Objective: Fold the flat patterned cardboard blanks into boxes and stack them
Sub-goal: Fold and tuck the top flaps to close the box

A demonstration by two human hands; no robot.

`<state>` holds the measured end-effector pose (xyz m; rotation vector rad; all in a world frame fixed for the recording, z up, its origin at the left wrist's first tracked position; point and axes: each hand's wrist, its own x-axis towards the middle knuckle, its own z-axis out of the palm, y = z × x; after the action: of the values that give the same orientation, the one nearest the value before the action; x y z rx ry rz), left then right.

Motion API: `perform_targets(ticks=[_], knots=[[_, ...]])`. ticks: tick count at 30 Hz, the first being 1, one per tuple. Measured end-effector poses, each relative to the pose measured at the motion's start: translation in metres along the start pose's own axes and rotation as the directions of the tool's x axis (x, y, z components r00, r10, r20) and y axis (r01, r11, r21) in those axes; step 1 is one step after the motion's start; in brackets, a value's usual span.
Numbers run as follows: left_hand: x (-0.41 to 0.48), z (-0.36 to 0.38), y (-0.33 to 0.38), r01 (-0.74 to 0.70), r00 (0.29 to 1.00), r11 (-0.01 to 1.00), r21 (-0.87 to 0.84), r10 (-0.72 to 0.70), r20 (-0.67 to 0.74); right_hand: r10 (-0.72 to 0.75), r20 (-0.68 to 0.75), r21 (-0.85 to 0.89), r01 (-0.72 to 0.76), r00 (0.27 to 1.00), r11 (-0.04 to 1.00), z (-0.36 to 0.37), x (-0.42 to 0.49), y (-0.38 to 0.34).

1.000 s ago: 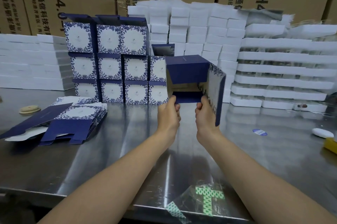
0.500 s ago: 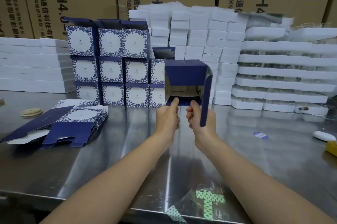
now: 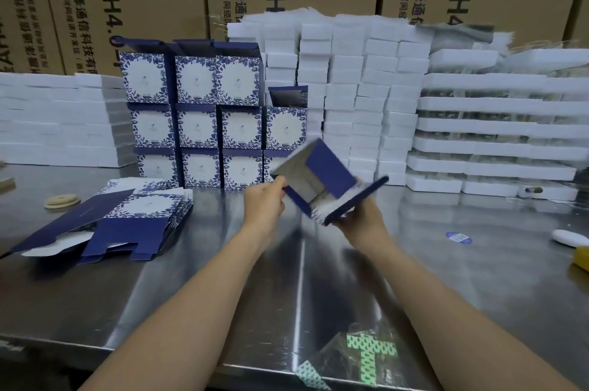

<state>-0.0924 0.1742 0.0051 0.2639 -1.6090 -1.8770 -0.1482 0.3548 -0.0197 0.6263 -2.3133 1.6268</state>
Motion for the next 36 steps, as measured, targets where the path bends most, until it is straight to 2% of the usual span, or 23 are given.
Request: perform_targets(ticks=[2, 4, 5, 7, 9, 13, 17, 18, 21, 22, 24, 25, 27, 29, 31, 36], knots=[[0.004, -0.007, -0.004, -0.038, 0.999, 0.997, 0.067, 0.039, -0.020, -0.137, -0.071, -0.062, 0.133, 0.988, 0.989, -0.007, 0.005, 0.008], [0.009, -0.009, -0.009, -0.056, 0.998, 0.992, 0.111, 0.059, -0.020, -0.256, -0.029, -0.096, 0.252, 0.966, 0.963, -0.008, 0.003, 0.011], [0.010, -0.009, -0.010, -0.059, 0.998, 0.992, 0.108, 0.060, -0.008, -0.291, -0.012, -0.085, 0.289, 0.957, 0.953, -0.006, 0.003, 0.013], [0.008, -0.006, -0.008, -0.066, 0.998, 0.998, -0.005, 0.067, 0.013, -0.328, -0.033, -0.101, 0.323, 0.944, 0.941, -0.003, 0.000, 0.009], [0.002, -0.006, 0.001, -0.142, 0.989, 0.986, -0.082, 0.145, 0.027, -0.314, -0.087, -0.071, 0.309, 0.945, 0.948, -0.005, -0.001, -0.004], [-0.011, -0.005, 0.010, -0.298, 0.948, 0.952, -0.070, 0.303, 0.092, -0.259, -0.231, 0.078, 0.283, 0.938, 0.956, -0.014, -0.002, -0.022], [-0.006, 0.000, -0.001, -0.346, 0.936, 0.926, 0.152, 0.330, 0.121, -0.207, -0.251, 0.092, 0.236, 0.946, 0.967, -0.013, -0.003, -0.021], [-0.004, 0.001, -0.003, -0.337, 0.941, 0.925, 0.173, 0.324, 0.101, -0.169, -0.249, 0.109, 0.200, 0.954, 0.974, -0.011, -0.002, -0.020], [-0.002, 0.003, -0.004, -0.280, 0.960, 0.949, 0.143, 0.278, 0.035, 0.006, -0.234, 0.308, 0.068, 0.972, 0.949, -0.006, -0.002, -0.022], [-0.002, 0.003, -0.005, -0.272, 0.962, 0.955, 0.122, 0.272, 0.010, 0.007, -0.242, 0.316, 0.072, 0.970, 0.946, -0.005, -0.002, -0.023], [-0.002, 0.004, -0.005, -0.292, 0.955, 0.947, 0.132, 0.296, -0.007, -0.127, -0.288, 0.197, 0.188, 0.949, 0.962, -0.007, -0.004, -0.024], [-0.003, 0.003, -0.004, -0.345, 0.936, 0.922, 0.176, 0.351, -0.004, -0.223, -0.289, 0.107, 0.263, 0.931, 0.959, -0.008, -0.005, -0.025], [-0.005, 0.002, -0.001, -0.498, 0.856, 0.807, 0.319, 0.515, 0.034, -0.393, -0.233, -0.077, 0.386, 0.889, 0.919, -0.010, -0.007, -0.023], [-0.009, -0.001, 0.002, -0.616, 0.761, 0.672, 0.411, 0.642, 0.092, -0.481, -0.170, -0.188, 0.450, 0.860, 0.873, -0.011, -0.009, -0.021], [-0.012, -0.003, 0.003, -0.679, 0.702, 0.599, 0.425, 0.698, 0.139, -0.521, -0.143, -0.231, 0.483, 0.842, 0.845, -0.013, -0.010, -0.021], [-0.018, -0.003, 0.000, -0.772, 0.615, 0.471, 0.427, 0.722, 0.317, -0.569, -0.068, -0.278, 0.532, 0.820, 0.800, -0.014, -0.010, -0.020]])
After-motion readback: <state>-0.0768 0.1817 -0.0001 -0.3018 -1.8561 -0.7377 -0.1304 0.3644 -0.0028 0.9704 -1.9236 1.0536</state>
